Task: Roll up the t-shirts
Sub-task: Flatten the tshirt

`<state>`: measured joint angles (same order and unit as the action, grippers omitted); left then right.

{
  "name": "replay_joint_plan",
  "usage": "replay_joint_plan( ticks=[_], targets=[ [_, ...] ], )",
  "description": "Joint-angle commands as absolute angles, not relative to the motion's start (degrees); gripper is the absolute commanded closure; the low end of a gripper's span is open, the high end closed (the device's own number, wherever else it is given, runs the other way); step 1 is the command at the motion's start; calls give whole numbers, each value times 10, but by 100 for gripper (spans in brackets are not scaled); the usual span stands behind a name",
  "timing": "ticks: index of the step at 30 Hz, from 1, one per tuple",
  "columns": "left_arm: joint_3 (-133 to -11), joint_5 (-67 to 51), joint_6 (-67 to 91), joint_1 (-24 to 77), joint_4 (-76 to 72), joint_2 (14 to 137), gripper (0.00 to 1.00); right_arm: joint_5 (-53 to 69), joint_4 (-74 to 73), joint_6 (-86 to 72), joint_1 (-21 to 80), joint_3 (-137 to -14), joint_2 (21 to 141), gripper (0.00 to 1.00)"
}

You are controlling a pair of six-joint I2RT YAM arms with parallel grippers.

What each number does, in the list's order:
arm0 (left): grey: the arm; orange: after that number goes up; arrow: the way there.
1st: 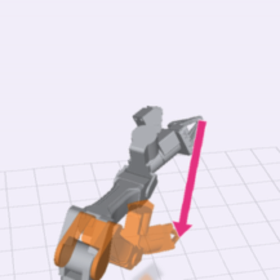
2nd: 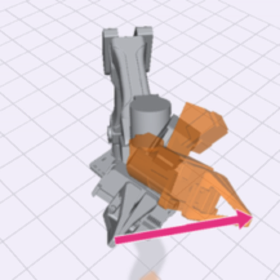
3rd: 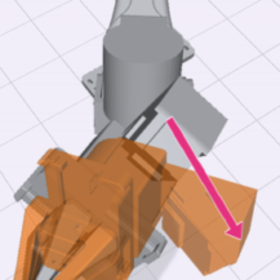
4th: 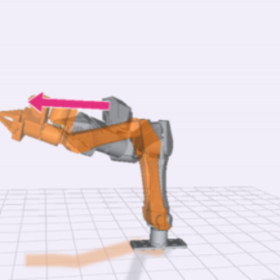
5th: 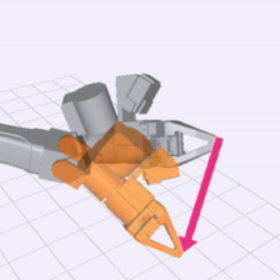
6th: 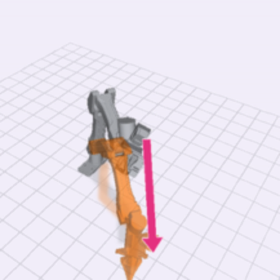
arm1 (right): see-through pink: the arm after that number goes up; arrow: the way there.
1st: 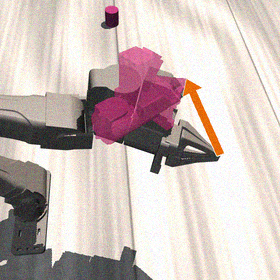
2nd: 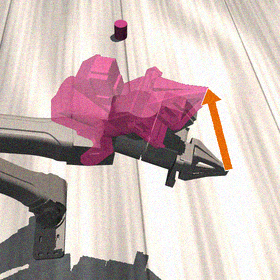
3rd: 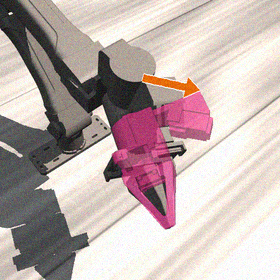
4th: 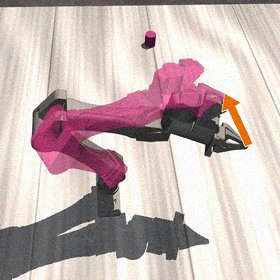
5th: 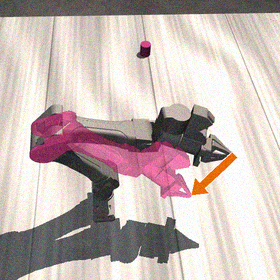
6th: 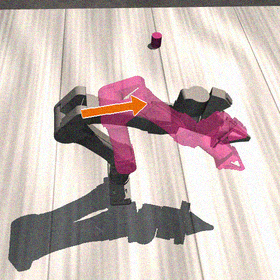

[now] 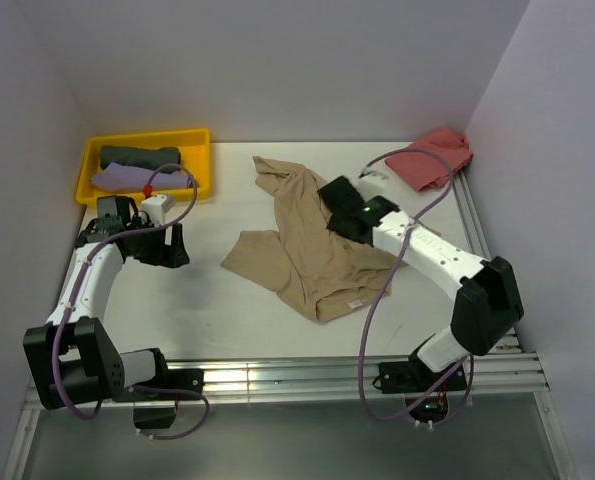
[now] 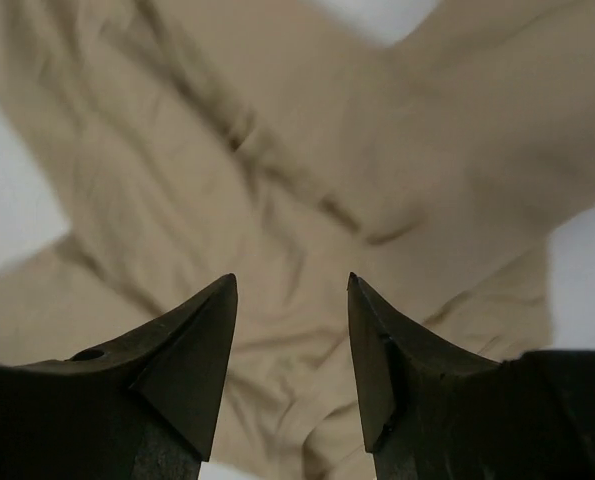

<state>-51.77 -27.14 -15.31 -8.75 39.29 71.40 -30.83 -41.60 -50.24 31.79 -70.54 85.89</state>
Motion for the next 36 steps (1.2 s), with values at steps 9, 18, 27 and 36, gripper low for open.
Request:
replay_joint_plan(
  ticks=[9,18,27,36],
  targets=[
    [-554,-280,-142,-62,384,746,29,-301,-409,-620,579,-811,1045,48],
    [-606,-257,-119,-58,388,736,25,-264,-410,-585,610,-1015,1217,45],
    [-666,-274,-92,-59,409,731,20,-227,-392,-569,604,-1092,1308,38],
    [-668,-272,-96,-58,411,734,20,-201,-373,-577,599,-1061,1332,65]
  ],
)
